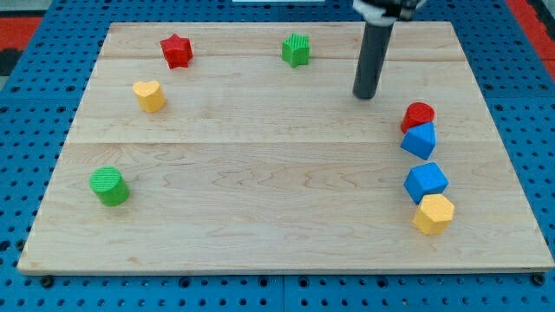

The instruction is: Push the red circle above the blue triangle

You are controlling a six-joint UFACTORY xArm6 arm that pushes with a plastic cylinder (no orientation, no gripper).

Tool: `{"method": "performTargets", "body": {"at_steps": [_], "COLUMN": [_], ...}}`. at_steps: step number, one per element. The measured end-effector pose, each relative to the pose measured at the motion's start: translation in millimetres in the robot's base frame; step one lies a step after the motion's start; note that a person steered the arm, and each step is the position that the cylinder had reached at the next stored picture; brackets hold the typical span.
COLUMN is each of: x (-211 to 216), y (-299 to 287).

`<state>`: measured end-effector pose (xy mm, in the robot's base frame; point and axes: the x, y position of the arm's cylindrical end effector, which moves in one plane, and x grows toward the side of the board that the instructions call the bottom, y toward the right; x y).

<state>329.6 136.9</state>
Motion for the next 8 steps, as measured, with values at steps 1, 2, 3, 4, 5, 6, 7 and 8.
{"method": "performTargets", "body": {"at_steps": [1, 2, 3, 4, 5, 6, 7, 8], "x": [-22.0, 64.2, 137.4, 115.6, 101.1, 96.3, 88.9, 72.3], "y": [108.6, 163.2, 157.6, 112.8, 79.3, 61.3, 59.2, 75.8]}}
